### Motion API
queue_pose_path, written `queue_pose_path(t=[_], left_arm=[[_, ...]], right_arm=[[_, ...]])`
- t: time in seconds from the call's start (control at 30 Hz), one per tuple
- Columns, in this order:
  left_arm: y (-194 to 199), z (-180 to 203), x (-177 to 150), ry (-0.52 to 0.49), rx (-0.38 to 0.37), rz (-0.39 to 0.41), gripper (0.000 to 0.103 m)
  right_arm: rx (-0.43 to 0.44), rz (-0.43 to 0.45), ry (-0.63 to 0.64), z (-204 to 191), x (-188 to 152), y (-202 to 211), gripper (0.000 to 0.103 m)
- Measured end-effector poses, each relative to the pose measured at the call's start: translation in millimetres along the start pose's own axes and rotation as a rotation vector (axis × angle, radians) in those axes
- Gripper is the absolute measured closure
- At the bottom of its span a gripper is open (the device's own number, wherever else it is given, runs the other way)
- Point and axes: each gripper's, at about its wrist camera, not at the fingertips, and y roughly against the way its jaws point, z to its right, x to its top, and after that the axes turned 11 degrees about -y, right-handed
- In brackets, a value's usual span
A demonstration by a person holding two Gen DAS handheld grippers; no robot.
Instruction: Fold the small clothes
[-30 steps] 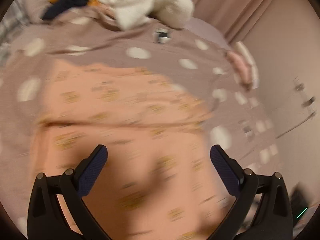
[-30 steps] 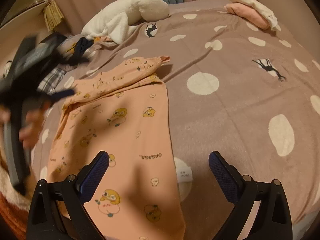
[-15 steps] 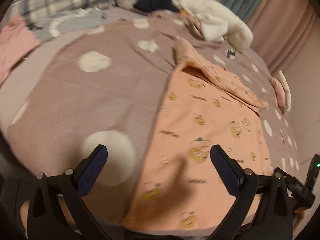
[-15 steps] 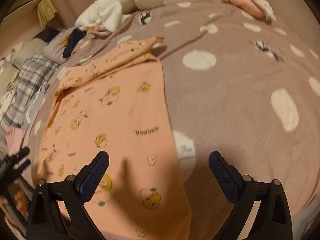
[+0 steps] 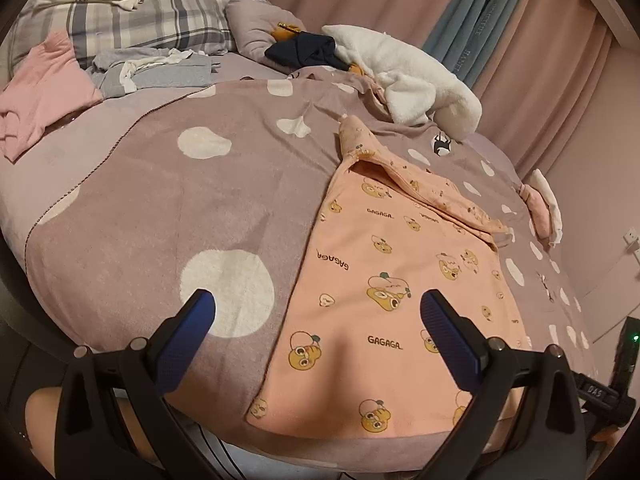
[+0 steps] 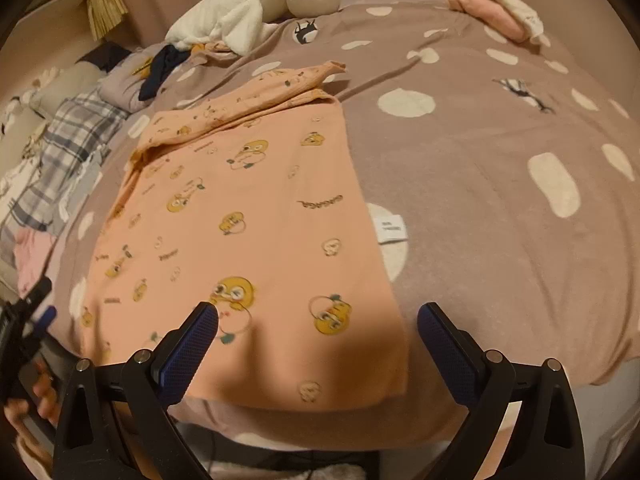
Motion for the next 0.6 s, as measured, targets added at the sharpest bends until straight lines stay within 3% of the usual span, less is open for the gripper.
queue_pose_path(t=[0.27,0.6], left_arm=[[-7.9,-1.6,-1.6,-0.005,0.014,-0.037,0.001],[-22.1,-5.4,-9.1,-0.001,0.000,-0.119,0.001]], right_arm=[[-0.026,0.007,-0.044,6.2,1.4,1.0,0.003],[-0.024,-0.049,-0.043,2.9,-7.2,-13.3,0.003]])
